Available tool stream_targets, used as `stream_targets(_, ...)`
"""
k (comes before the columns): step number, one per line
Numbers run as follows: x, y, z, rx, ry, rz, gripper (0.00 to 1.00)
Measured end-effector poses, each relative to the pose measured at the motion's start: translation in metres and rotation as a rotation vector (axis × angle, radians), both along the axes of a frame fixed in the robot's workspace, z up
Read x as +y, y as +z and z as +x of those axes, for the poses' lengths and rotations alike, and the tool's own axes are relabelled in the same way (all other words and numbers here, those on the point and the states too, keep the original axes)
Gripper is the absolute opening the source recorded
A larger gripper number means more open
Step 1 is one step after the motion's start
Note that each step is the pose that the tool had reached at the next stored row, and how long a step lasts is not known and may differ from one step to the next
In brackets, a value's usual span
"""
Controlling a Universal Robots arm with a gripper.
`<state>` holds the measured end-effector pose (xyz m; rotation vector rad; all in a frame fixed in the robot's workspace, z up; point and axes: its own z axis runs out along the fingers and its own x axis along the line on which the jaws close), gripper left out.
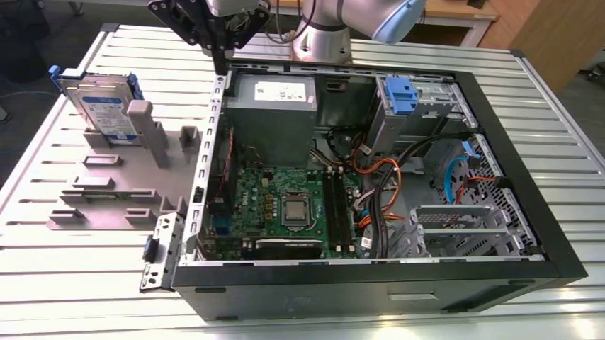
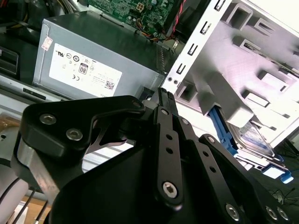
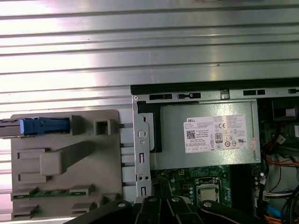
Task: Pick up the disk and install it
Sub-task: 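Reach for the disk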
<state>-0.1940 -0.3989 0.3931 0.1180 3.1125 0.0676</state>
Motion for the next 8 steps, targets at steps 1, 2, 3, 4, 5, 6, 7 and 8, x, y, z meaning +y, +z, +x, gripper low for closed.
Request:
stream_targets(1,0.0000,0.0000,-0.0003,0.0000,0.000,0.0000,0.11)
stream_targets(2,0.0000,0.0000,-0.0006,0.0000,0.000,0.0000,0.11)
stream_targets(3,0.0000,0.0000,-0.0008,0.0000,0.000,0.0000,0.11)
stream_targets(4,0.0000,0.0000,-0.0011,0.0000,0.000,0.0000,0.11)
stream_targets(5,0.0000,0.0000,-0.0014,-0.0001,0.000,0.0000,0.11)
stream_targets(6,0.0000,0.0000,-0.0016,0.0000,0.000,0.0000,0.11)
stream_targets(7,0.0000,0.0000,-0.0019,0.0000,0.000,0.0000,0.11)
stream_targets(8,0.0000,0.0000,-0.0021,0.0000,0.000,0.0000,0.11)
